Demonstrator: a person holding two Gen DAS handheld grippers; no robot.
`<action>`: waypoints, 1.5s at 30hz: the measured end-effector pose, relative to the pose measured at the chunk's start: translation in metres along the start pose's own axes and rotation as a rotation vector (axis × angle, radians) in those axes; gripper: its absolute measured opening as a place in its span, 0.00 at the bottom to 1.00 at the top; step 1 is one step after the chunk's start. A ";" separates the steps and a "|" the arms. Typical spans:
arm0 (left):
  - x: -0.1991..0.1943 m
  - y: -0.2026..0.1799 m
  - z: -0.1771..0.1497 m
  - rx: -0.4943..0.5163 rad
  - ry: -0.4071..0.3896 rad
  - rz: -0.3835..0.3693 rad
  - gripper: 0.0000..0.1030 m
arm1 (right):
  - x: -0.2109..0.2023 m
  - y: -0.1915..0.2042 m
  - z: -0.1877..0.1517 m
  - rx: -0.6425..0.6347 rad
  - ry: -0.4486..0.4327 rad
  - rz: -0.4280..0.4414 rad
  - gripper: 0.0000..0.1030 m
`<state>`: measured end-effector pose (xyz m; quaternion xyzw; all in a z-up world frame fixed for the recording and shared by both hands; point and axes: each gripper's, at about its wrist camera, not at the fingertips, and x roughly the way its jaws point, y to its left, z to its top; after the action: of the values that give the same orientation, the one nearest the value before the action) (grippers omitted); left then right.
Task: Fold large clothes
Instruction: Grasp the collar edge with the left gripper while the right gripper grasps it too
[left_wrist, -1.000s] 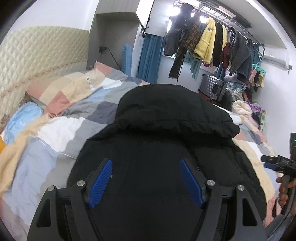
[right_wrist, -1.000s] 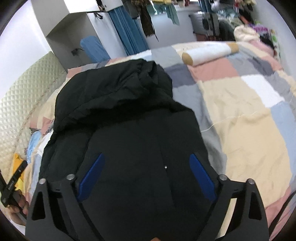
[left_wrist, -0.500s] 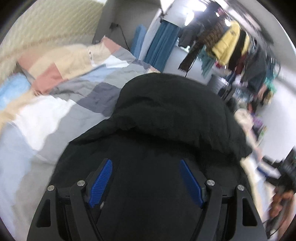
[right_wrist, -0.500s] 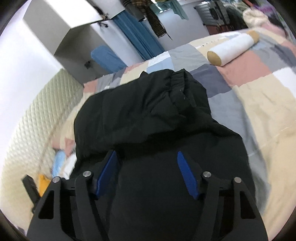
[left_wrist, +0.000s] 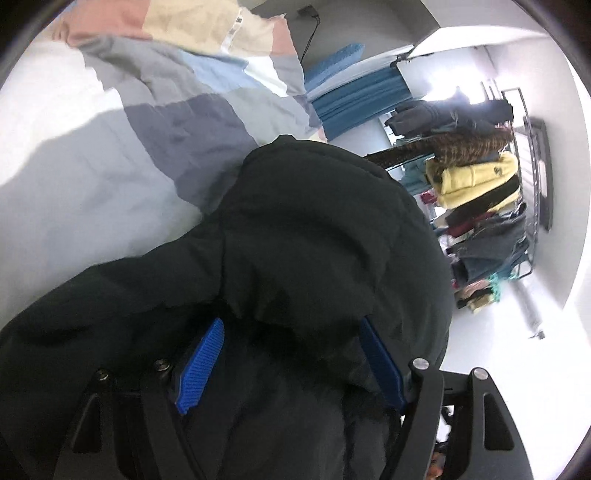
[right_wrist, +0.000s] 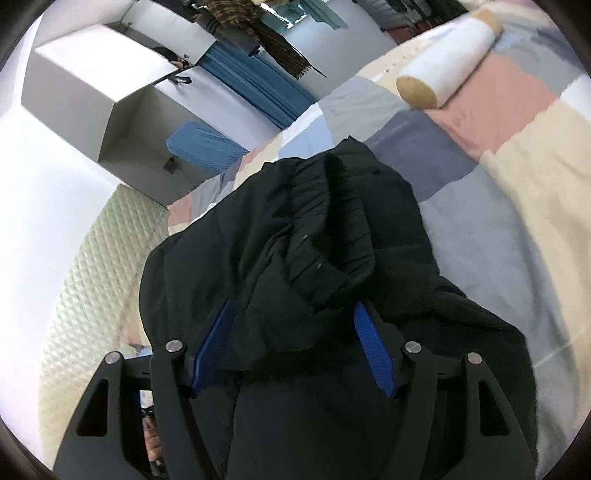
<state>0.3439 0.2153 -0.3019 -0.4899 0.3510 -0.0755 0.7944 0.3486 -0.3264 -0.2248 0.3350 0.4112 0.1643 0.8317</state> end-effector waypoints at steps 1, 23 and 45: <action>0.004 0.001 0.004 -0.009 0.003 -0.013 0.72 | 0.002 0.001 0.001 -0.006 0.002 -0.007 0.66; -0.004 -0.008 0.043 0.116 -0.107 0.108 0.10 | 0.040 0.031 -0.021 -0.205 0.038 -0.081 0.18; -0.096 -0.071 -0.041 0.435 -0.189 0.288 0.54 | -0.017 0.078 -0.075 -0.466 -0.002 -0.260 0.37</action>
<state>0.2629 0.1937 -0.2074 -0.2577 0.3169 0.0108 0.9127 0.2790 -0.2478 -0.1935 0.0791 0.4009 0.1461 0.9009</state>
